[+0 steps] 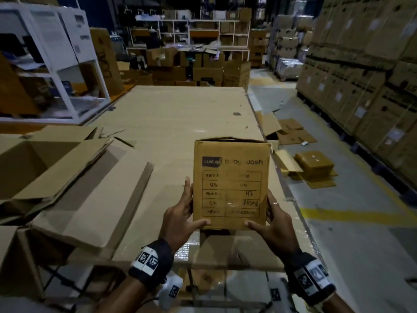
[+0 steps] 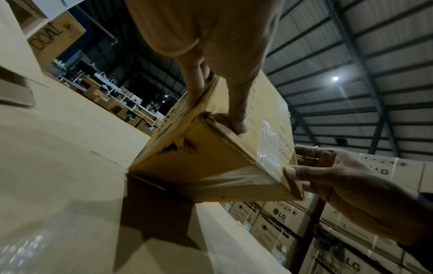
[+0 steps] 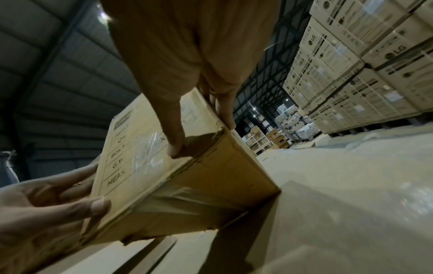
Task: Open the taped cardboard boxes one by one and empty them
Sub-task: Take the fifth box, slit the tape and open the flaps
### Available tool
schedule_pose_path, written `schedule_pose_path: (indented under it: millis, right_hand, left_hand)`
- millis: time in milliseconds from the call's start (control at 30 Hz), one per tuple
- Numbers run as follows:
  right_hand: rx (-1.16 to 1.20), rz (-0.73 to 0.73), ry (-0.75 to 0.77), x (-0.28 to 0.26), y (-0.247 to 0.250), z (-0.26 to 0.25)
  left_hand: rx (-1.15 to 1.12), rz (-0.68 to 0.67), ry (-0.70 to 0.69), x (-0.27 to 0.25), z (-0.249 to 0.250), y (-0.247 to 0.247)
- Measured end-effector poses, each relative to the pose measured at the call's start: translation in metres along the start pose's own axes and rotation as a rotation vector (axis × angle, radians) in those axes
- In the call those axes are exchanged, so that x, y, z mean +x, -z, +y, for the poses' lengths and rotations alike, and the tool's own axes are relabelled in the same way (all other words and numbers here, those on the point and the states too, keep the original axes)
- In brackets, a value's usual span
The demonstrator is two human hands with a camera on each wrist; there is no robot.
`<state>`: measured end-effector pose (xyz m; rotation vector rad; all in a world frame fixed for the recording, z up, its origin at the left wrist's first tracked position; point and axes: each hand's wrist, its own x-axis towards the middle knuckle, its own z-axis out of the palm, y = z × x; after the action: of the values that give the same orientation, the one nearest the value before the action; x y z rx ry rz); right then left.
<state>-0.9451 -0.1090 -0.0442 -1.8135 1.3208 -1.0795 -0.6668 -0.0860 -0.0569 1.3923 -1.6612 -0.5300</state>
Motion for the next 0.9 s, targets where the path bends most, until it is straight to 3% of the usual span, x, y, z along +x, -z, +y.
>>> schedule_pose_path:
  millis: [267, 400, 633, 767, 900]
  right_hand:
    - [-0.166, 0.058, -0.105, -0.029, -0.034, 0.059]
    - [-0.223, 0.061, -0.182, -0.043, -0.045, 0.081]
    - [-0.230, 0.037, -0.185, -0.047, -0.033, 0.060]
    - [-0.416, 0.205, -0.068, -0.049, -0.005, 0.005]
    - [-0.541, 0.458, 0.221, -0.048, 0.010, -0.065]
  left_hand:
    - [0.152, 0.038, 0.085, -0.044, -0.035, -0.034]
    - [0.117, 0.031, 0.153, -0.054, -0.044, -0.041]
    - [0.085, 0.028, 0.162, -0.049, -0.025, -0.023]
    - [-0.062, 0.189, 0.063, -0.030, 0.004, 0.014]
    - [0.023, 0.180, -0.237, 0.010, 0.045, 0.048]
